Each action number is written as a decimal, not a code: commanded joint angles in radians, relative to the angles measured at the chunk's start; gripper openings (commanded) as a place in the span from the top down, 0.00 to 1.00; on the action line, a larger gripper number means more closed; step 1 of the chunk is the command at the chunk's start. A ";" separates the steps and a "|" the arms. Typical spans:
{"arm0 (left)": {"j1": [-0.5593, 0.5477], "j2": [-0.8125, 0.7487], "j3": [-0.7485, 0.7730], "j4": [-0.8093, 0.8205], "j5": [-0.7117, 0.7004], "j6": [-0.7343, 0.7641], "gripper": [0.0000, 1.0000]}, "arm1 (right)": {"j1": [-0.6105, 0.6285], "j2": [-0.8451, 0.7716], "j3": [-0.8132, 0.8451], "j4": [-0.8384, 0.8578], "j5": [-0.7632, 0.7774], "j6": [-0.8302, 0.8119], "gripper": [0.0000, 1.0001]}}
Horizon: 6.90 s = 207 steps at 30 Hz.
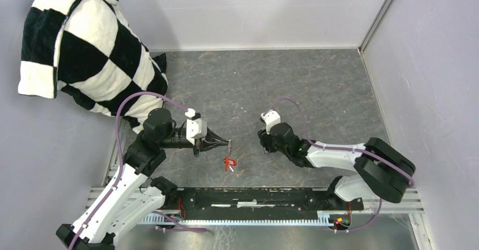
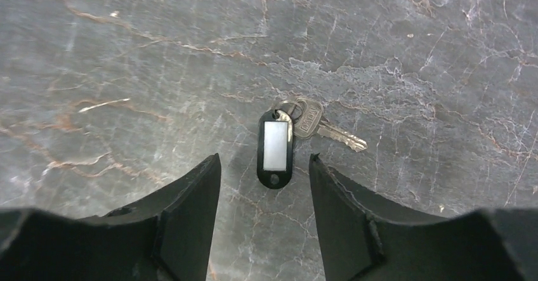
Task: Put the keys on the keyring
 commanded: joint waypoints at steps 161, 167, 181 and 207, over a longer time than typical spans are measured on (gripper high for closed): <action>-0.001 -0.111 -0.071 0.097 -0.144 0.013 0.98 | 0.179 -0.323 0.188 0.240 -0.401 -0.034 0.99; -0.001 -0.108 -0.071 0.120 -0.144 -0.011 0.98 | 0.179 -0.324 0.188 0.239 -0.408 -0.039 0.99; -0.001 -0.090 -0.083 0.111 -0.198 -0.023 0.98 | 0.179 -0.305 0.238 0.236 -0.528 -0.049 1.00; -0.001 -0.106 -0.088 0.097 -0.171 0.014 0.98 | 0.180 -0.274 0.275 0.240 -0.453 -0.060 1.00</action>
